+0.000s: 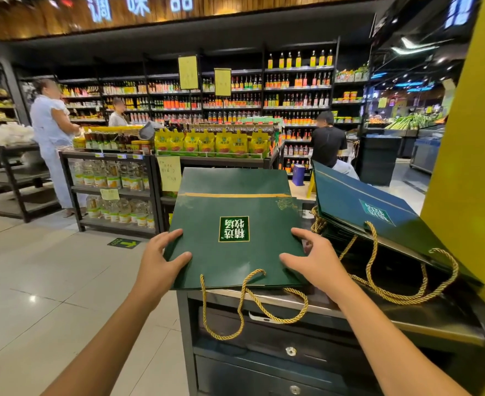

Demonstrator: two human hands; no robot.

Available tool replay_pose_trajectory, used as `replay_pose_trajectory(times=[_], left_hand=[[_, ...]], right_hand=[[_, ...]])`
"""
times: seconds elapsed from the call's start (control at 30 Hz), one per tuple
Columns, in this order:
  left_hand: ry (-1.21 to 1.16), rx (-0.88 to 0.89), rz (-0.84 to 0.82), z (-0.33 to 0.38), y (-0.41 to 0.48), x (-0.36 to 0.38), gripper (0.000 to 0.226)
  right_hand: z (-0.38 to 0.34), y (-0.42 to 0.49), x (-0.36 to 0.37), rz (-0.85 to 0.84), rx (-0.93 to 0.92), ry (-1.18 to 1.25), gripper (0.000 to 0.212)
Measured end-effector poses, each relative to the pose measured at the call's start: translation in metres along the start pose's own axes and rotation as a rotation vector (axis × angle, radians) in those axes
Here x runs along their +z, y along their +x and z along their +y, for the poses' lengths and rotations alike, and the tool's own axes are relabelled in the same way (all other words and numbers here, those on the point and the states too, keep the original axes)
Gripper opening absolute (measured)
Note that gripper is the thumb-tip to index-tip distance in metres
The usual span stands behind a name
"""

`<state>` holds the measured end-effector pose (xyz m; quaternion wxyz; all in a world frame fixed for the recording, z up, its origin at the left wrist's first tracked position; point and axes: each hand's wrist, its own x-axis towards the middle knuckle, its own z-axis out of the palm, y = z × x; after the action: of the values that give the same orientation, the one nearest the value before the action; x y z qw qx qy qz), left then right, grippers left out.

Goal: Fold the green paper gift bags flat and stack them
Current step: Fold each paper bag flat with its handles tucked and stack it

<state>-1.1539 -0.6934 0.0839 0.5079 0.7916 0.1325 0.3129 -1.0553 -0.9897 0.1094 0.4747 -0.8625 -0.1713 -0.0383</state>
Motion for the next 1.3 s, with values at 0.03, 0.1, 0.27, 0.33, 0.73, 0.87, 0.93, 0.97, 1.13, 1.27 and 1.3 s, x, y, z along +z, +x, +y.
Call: replay_pose_trajectory(times=[0.03, 0.1, 0.27, 0.33, 0.73, 0.87, 0.93, 0.97, 1.13, 1.27, 1.3], left_hand=[[-0.021, 0.000, 0.010, -0.001, -0.001, 0.000, 0.054], [-0.062, -0.003, 0.031, -0.002, -0.005, -0.003, 0.053], [-0.144, -0.027, 0.063, -0.002, -0.010, -0.017, 0.053], [-0.160, -0.052, 0.064, 0.003, -0.008, -0.027, 0.052], [-0.100, -0.127, -0.030, 0.087, 0.025, -0.092, 0.048], [-0.111, -0.044, -0.081, 0.117, 0.031, -0.093, 0.044], [-0.129, -0.027, -0.094, 0.132, 0.034, -0.084, 0.043], [-0.136, -0.021, -0.100, 0.140, 0.035, -0.077, 0.042], [-0.126, 0.019, -0.150, 0.176, 0.039, -0.022, 0.040], [-0.145, 0.034, -0.239, 0.195, 0.040, 0.030, 0.039], [-0.133, 0.044, -0.264, 0.199, 0.040, 0.043, 0.038]], right_hand=[[-0.006, -0.004, -0.001, 0.005, -0.008, -0.002, 0.085], [-0.014, -0.011, -0.003, 0.021, -0.032, -0.007, 0.073], [-0.026, -0.019, 0.005, 0.090, -0.152, 0.009, 0.063], [-0.034, -0.019, 0.010, 0.102, -0.174, 0.033, 0.062], [-0.114, -0.005, -0.014, 0.092, -0.196, 0.129, 0.053], [-0.125, 0.000, -0.041, 0.116, -0.197, 0.085, 0.047], [-0.126, 0.001, -0.057, 0.142, -0.182, 0.074, 0.055], [-0.126, 0.001, -0.066, 0.158, -0.175, 0.069, 0.059], [-0.105, 0.001, -0.119, 0.252, -0.114, 0.028, 0.057], [-0.078, -0.002, -0.159, 0.342, -0.026, -0.011, 0.055], [-0.070, -0.002, -0.169, 0.363, 0.003, -0.020, 0.054]])
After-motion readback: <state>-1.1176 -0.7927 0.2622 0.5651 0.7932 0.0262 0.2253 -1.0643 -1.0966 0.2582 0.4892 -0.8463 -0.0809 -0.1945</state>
